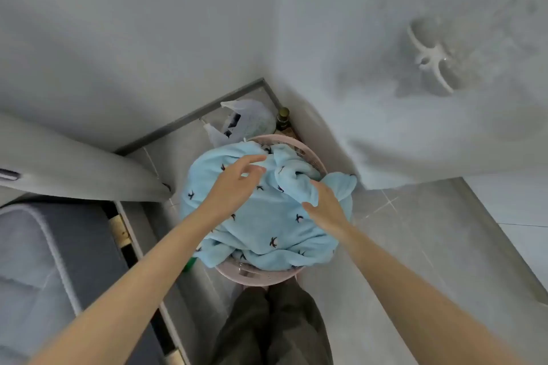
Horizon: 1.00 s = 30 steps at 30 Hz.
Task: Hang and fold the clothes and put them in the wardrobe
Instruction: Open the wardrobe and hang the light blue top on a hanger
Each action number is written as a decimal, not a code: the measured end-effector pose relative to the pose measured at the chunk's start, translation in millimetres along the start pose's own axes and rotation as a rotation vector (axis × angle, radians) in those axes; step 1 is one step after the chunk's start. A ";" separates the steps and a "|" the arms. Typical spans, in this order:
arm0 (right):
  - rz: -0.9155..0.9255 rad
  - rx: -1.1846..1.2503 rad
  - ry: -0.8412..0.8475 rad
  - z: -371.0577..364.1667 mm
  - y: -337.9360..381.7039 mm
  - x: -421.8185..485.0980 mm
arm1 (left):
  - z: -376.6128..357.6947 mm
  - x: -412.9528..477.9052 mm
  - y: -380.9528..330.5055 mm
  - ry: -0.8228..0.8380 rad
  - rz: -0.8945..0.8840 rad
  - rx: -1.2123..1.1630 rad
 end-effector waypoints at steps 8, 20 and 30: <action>0.019 -0.206 0.028 -38.3 -40.6 28.5 | -17.4 22.1 53.5 -0.037 0.050 -0.005; 0.235 -0.148 -0.114 26.9 17.4 -12.8 | -11.6 -13.2 27.7 -0.016 0.002 0.004; 0.434 -0.059 -0.026 149.4 145.5 -128.3 | 44.0 -95.7 -107.5 -0.002 -0.229 0.101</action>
Point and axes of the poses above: each hand's wrist, its own x-axis towards the middle knuckle, its own z-axis out of the back of the hand, y = z × x, the point moved 10 cm from there along x, towards the middle knuckle, and after that the axes turned 14 degrees about -y, right-handed, at the moved point
